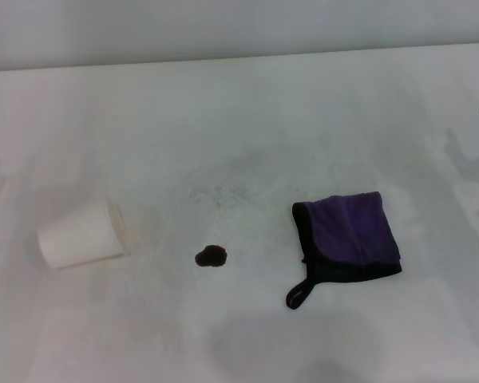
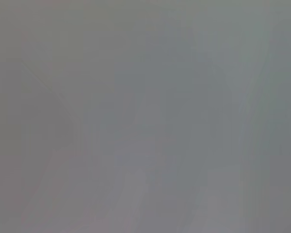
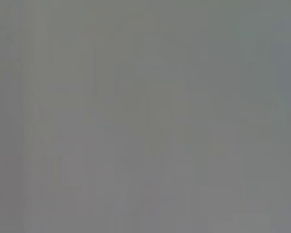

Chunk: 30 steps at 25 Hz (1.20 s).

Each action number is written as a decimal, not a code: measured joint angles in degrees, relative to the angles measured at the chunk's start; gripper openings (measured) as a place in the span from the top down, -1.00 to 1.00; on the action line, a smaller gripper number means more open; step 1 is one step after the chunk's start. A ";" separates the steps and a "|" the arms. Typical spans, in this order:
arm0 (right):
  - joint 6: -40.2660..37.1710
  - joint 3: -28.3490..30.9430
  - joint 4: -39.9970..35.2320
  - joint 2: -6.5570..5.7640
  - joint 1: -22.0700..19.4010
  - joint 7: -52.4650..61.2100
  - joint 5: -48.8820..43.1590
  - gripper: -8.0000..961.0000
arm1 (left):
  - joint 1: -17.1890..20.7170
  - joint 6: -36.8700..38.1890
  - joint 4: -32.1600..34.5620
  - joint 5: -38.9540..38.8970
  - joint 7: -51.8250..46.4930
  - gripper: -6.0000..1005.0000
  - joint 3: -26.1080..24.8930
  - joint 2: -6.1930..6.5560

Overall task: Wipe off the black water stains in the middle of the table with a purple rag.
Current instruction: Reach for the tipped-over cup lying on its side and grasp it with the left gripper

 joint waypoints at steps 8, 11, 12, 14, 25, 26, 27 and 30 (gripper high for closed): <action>-0.01 -0.96 -0.98 0.06 -0.11 0.00 0.00 -0.78 | 0.10 -0.02 -0.20 0.00 0.00 -0.77 0.01 0.21; -0.01 -1.43 -1.05 0.06 -0.12 0.04 -0.13 -0.78 | 0.57 -0.02 -0.23 0.00 0.00 -0.77 -0.01 0.21; -0.01 -1.51 -1.06 0.07 -0.09 0.04 -0.31 -0.78 | 0.65 -0.02 -0.23 0.00 0.00 -0.77 -0.01 0.21; -0.01 -1.51 -1.07 0.06 -0.06 0.05 -0.78 -0.78 | 0.80 -0.03 -0.32 0.00 0.00 -0.77 -0.01 0.18; 0.00 -1.49 -1.09 0.07 -0.38 0.09 -2.02 -0.78 | 1.76 -0.10 -0.32 0.01 -0.75 -0.77 -0.01 0.00; 0.00 -1.49 -1.09 0.06 -0.48 0.09 -2.08 -0.78 | 1.82 -0.10 -0.33 0.01 -0.76 -0.77 -0.01 0.00; 0.01 -1.49 -1.09 0.07 -0.58 0.09 -2.10 -0.78 | 1.85 -0.10 -0.33 0.01 -0.76 -0.77 -0.01 0.00; 0.07 -1.49 -1.09 0.07 -0.90 0.09 -2.12 -0.78 | 1.87 -0.10 -0.28 0.01 -0.77 -0.77 -0.01 0.00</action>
